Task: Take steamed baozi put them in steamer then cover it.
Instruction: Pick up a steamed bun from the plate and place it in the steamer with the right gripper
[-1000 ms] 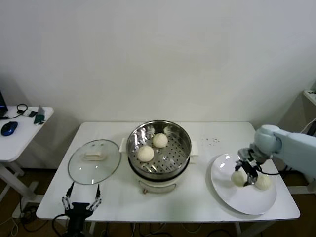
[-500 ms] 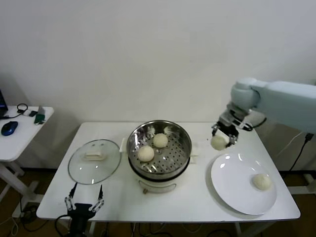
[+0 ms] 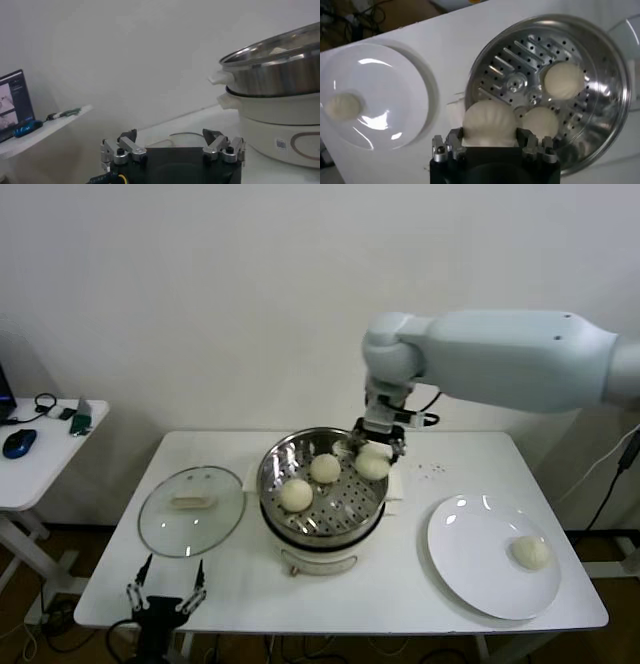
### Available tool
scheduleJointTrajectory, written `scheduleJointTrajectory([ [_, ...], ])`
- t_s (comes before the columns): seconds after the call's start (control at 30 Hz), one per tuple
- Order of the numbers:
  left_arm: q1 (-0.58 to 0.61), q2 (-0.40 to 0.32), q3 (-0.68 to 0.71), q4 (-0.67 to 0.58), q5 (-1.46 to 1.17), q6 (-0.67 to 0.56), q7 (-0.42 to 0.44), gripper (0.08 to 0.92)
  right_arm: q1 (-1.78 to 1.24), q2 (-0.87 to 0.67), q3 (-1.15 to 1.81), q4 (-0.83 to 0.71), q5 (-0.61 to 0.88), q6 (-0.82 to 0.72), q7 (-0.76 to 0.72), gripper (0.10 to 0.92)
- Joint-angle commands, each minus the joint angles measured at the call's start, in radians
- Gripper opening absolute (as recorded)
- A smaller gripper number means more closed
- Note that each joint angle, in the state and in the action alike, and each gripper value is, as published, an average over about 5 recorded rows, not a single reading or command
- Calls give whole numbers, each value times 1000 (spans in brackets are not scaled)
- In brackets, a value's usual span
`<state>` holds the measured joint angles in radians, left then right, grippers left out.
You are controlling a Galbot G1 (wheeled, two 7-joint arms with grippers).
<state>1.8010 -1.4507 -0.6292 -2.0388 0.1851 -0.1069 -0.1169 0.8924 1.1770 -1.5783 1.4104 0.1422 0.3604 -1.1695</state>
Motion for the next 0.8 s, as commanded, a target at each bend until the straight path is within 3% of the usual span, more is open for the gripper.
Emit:
scheduleJointTrajectory([
  [0.03, -4, 11, -10, -6, -12, 5, 0, 823, -113, 204, 65, -44, -92, 82, -15, 687],
  [0.8, -3, 15, -34, 2, -42, 2, 0, 823, -229, 211, 30, -54, -115, 88, -15, 700],
])
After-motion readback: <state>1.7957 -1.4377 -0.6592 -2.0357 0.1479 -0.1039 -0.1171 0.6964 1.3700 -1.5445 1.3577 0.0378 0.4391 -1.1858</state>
